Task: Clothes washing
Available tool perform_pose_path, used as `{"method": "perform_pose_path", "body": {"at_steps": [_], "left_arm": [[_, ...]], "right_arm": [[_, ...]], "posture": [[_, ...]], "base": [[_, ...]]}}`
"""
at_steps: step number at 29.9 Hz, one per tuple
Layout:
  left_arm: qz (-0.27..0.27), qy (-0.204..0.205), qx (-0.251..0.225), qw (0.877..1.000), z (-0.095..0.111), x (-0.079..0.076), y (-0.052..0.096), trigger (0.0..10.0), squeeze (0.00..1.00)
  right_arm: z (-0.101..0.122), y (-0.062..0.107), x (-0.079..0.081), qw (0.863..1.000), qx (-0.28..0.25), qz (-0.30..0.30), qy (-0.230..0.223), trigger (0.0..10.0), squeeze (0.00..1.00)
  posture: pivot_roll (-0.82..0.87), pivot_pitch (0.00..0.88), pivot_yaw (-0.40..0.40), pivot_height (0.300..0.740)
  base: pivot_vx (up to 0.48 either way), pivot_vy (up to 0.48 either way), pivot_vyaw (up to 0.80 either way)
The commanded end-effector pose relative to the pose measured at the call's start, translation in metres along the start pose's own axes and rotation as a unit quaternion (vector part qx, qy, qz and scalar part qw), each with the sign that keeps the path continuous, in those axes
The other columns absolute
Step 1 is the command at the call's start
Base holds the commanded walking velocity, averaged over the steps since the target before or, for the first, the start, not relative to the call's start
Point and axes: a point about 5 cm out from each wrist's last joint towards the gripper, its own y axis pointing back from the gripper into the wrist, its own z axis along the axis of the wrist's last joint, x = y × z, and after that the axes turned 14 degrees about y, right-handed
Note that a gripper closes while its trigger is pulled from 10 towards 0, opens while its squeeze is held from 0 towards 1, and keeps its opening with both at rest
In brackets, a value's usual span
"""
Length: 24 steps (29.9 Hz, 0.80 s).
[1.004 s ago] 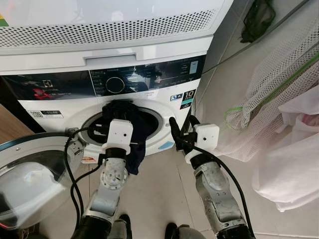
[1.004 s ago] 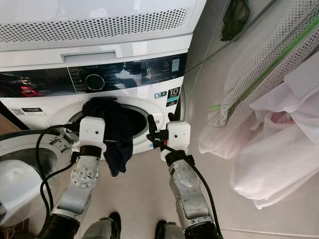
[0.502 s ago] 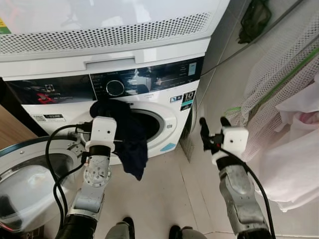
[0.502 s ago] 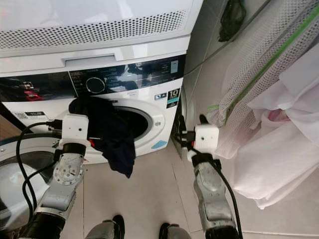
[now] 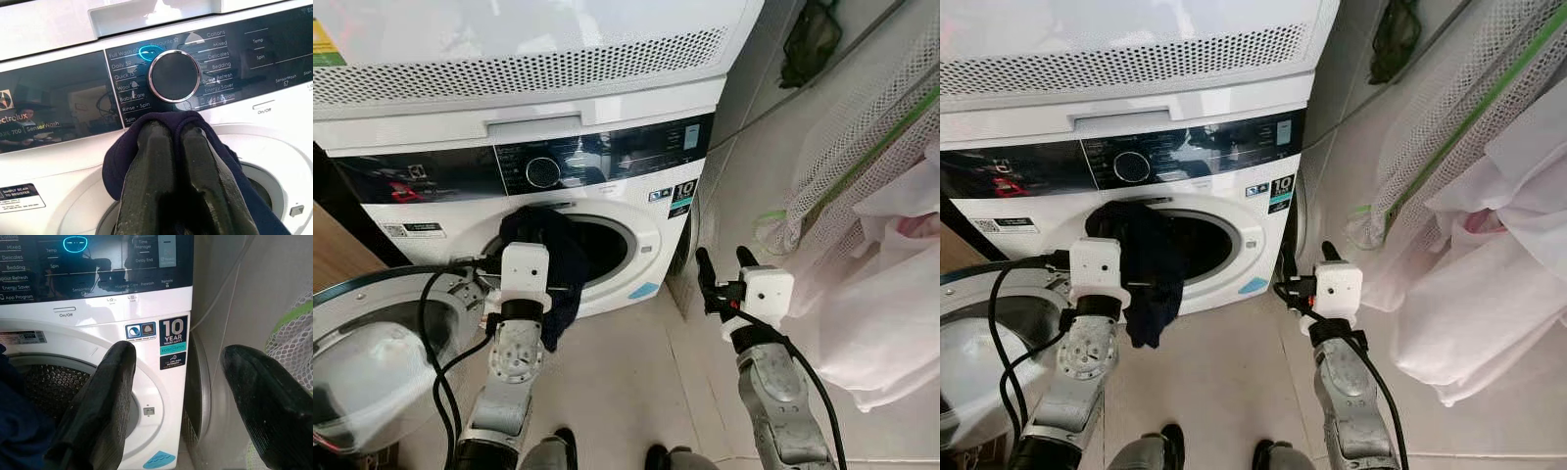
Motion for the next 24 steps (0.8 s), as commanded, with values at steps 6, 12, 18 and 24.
{"method": "perform_pose_path", "body": {"at_steps": [6, 12, 18, 24], "left_arm": [[0.004, 0.016, -0.017, 1.000, 0.010, -0.006, -0.008, 10.0, 0.00], [0.013, 0.020, -0.025, 0.999, 0.014, -0.006, -0.016, 10.0, 0.00], [0.012, 0.019, -0.026, 0.999, 0.015, -0.006, -0.017, 10.0, 0.00], [0.012, 0.019, -0.024, 0.999, 0.015, -0.007, -0.018, 10.0, 0.00]], "right_arm": [[0.004, -0.001, -0.004, 1.000, 0.000, 0.006, 0.006, 10.0, 0.00], [0.009, -0.006, -0.005, 1.000, -0.006, 0.013, 0.013, 10.0, 0.00], [0.011, -0.007, -0.002, 1.000, -0.008, 0.022, 0.012, 10.0, 0.00], [0.012, -0.010, -0.001, 0.999, -0.010, 0.029, 0.016, 10.0, 0.00]], "posture": [[0.10, 0.218, -0.073, 0.740], [0.10, 0.243, -0.085, 0.740], [0.10, 0.256, -0.086, 0.740], [0.10, 0.253, -0.088, 0.740]], "base": [[0.000, 0.000, 0.00], [0.000, 0.000, 0.00], [0.000, 0.000, 0.00], [0.000, 0.000, 0.00]]}}
